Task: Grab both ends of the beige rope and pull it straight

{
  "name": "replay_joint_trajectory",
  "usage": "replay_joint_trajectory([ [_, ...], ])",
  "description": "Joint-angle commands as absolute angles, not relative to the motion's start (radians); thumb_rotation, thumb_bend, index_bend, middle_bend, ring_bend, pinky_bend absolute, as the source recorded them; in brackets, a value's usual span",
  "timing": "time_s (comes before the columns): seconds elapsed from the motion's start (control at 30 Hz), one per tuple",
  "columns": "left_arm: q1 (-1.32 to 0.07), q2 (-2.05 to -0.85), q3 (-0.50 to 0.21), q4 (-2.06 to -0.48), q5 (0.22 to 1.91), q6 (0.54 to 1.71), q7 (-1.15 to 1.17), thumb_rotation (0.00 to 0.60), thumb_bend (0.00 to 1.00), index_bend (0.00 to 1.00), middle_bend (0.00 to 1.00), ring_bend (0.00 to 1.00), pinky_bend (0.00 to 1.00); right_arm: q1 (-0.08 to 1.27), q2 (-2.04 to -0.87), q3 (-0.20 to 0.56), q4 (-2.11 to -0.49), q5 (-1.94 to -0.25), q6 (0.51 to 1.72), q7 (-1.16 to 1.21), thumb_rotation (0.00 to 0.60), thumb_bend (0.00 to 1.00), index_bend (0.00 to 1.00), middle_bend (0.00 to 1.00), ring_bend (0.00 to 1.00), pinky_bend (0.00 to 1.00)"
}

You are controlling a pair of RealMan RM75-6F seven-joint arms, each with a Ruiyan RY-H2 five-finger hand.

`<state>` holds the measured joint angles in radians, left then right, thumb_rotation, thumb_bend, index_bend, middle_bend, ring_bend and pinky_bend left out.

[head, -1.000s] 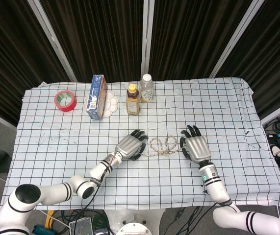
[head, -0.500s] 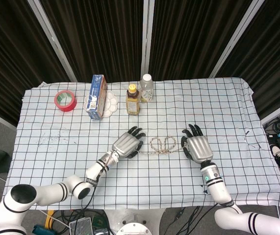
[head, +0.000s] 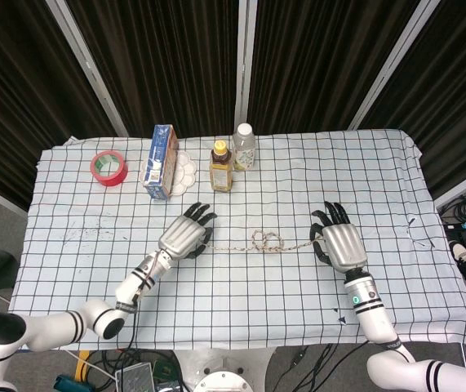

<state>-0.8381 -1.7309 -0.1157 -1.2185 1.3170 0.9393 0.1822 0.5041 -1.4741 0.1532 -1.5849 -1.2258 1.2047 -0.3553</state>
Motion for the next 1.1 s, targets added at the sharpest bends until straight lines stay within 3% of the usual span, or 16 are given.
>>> replay_joint_trajectory([
  [0.03,-0.793,-1.69,-0.092,-1.252,1.326,0.984,0.18,0.6,0.46,0.63,0.15,0.0,0.0,0.498,-1.465,0.153,-1.589,-1.232,1.211,-0.349,0.6,0.53,0.62,0.21,0.0,0.0],
  [0.4,-0.648,-1.583,-0.019,-1.281,1.369,1.112,0.125,0.6,0.46,0.63,0.15,0.0,0.0,0.47,-1.417,0.169,-1.584,-1.204,1.21,-0.286,0.6,0.53,0.62,0.21,0.0,0.0],
  [1.1,-0.507,-1.503,-0.009,-1.224,1.396,1.208,0.029,0.6,0.46,0.63,0.15,0.0,0.0,0.446,-1.416,0.17,-1.423,-1.125,1.145,-0.239,0.6,0.53,0.62,0.21,0.0,0.0],
])
